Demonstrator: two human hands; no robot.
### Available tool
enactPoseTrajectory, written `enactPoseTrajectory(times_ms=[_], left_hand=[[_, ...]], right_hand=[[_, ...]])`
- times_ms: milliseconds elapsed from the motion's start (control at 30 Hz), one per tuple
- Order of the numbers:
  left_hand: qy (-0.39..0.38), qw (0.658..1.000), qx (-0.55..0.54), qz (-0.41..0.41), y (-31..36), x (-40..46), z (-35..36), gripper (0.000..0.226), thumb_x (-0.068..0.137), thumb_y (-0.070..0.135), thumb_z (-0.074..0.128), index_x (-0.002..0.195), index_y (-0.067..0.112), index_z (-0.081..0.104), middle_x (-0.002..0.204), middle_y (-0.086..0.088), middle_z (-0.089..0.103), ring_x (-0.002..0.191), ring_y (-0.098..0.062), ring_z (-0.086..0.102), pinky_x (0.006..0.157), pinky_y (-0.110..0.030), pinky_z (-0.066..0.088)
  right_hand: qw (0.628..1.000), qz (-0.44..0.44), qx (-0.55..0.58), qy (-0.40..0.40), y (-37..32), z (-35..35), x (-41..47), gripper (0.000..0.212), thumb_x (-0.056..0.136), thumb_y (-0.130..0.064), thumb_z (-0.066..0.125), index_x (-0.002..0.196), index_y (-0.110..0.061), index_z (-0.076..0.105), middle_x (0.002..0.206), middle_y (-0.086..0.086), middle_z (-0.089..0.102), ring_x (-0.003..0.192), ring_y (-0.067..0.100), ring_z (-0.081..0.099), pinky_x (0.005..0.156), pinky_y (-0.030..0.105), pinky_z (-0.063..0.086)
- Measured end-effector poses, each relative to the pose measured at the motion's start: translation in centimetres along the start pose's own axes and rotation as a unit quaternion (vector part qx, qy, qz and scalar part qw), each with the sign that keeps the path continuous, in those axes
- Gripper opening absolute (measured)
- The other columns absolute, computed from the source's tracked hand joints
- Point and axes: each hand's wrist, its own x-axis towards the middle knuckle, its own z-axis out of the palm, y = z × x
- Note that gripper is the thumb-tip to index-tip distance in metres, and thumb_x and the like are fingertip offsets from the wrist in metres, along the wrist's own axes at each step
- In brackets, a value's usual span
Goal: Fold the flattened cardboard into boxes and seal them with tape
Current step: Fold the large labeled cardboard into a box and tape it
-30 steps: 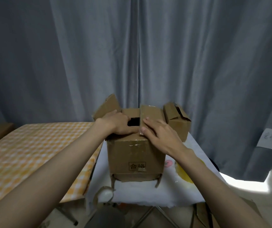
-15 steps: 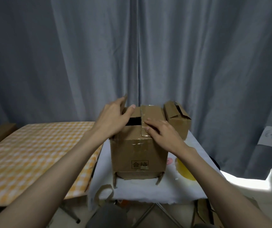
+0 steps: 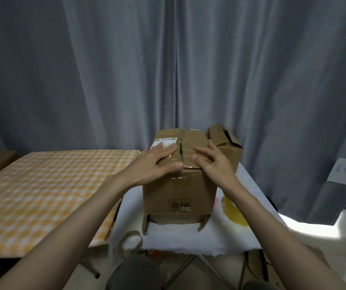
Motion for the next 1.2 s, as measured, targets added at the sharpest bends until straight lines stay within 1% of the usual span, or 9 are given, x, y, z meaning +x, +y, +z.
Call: enactPoseTrajectory(times_ms=[100,167,400,533,700,900,1000,1100,1200], left_hand=[[0.053,0.987,-0.152,-0.026,-0.8,-0.4,0.4,0.082,0.075,0.085,0.049,0.145,0.043,0.045,0.157,0.020,0.030,0.143,0.002,0.021,0.118,-0.030,0.018],[0.081,0.978,-0.189,-0.030,-0.3,-0.4,1.0,0.073,0.080,0.074,0.056,0.143,0.039,0.049,0.155,0.017,0.036,0.139,-0.001,0.032,0.114,-0.029,0.028],[0.077,0.987,-0.143,-0.013,2.2,0.8,-0.9,0.069,0.084,0.063,0.062,0.142,0.029,0.052,0.152,0.009,0.043,0.132,-0.004,0.044,0.104,-0.020,0.032],[0.078,0.993,-0.082,-0.035,0.9,0.1,-2.5,0.066,0.084,0.063,0.062,0.141,0.029,0.054,0.150,0.007,0.047,0.133,-0.010,0.046,0.105,-0.023,0.034],[0.087,0.990,-0.103,-0.051,-2.4,-2.1,-2.4,0.067,0.083,0.063,0.064,0.140,0.029,0.055,0.149,0.016,0.046,0.134,-0.002,0.043,0.107,-0.019,0.030],[0.121,0.988,-0.091,-0.033,-2.3,-2.6,-1.4,0.065,0.084,0.059,0.067,0.140,0.028,0.056,0.149,0.016,0.047,0.139,0.001,0.034,0.115,-0.023,0.026],[0.128,0.987,-0.096,-0.028,-2.1,-2.8,-0.7,0.064,0.085,0.057,0.067,0.140,0.027,0.056,0.148,0.014,0.047,0.139,-0.003,0.037,0.119,-0.032,0.028],[0.130,0.985,-0.105,-0.030,-2.0,-3.3,-0.1,0.070,0.082,0.065,0.065,0.141,0.029,0.055,0.149,0.014,0.046,0.138,-0.003,0.039,0.118,-0.032,0.029],[0.131,0.986,-0.101,-0.018,-1.7,-3.3,0.3,0.065,0.084,0.059,0.067,0.141,0.029,0.055,0.149,0.013,0.046,0.140,-0.005,0.037,0.118,-0.031,0.028]], right_hand=[[0.997,0.039,0.060,-0.009,0.0,0.2,-0.2,0.044,0.085,-0.053,0.069,0.128,-0.043,0.062,0.163,-0.006,0.025,0.147,0.016,0.028,0.117,0.038,0.028],[0.995,0.048,0.085,-0.007,0.1,0.2,-0.2,0.045,0.084,-0.052,0.071,0.127,-0.042,0.064,0.161,-0.007,0.027,0.144,0.015,0.032,0.117,0.038,0.029],[0.987,0.056,0.150,0.028,0.9,0.5,-0.3,0.045,0.083,-0.051,0.073,0.126,-0.038,0.066,0.157,-0.006,0.035,0.144,0.005,0.029,0.120,0.037,0.027],[0.979,0.061,0.195,0.000,0.1,3.3,-0.3,0.054,0.073,-0.062,0.073,0.122,-0.042,0.067,0.152,-0.007,0.044,0.140,0.010,0.039,0.117,0.039,0.034],[0.982,0.047,0.182,-0.034,-0.9,6.0,-0.2,0.049,0.085,-0.045,0.073,0.131,-0.033,0.064,0.162,0.000,0.025,0.148,0.009,0.022,0.121,0.039,0.024],[0.980,0.057,0.186,-0.034,-0.8,5.6,-0.7,0.053,0.082,-0.047,0.075,0.132,-0.033,0.063,0.164,-0.003,0.021,0.147,0.009,0.025,0.120,0.040,0.029],[0.983,0.053,0.169,-0.042,-0.9,4.7,-0.9,0.054,0.082,-0.047,0.076,0.133,-0.033,0.063,0.164,-0.004,0.019,0.147,0.010,0.026,0.118,0.038,0.031],[0.987,0.052,0.144,-0.037,-0.9,4.2,-1.1,0.056,0.079,-0.050,0.076,0.132,-0.035,0.063,0.164,-0.004,0.019,0.147,0.012,0.026,0.119,0.040,0.030],[0.988,0.051,0.142,-0.039,-0.6,4.0,-1.6,0.057,0.079,-0.052,0.075,0.132,-0.037,0.062,0.165,-0.005,0.018,0.147,0.015,0.026,0.117,0.043,0.033]])
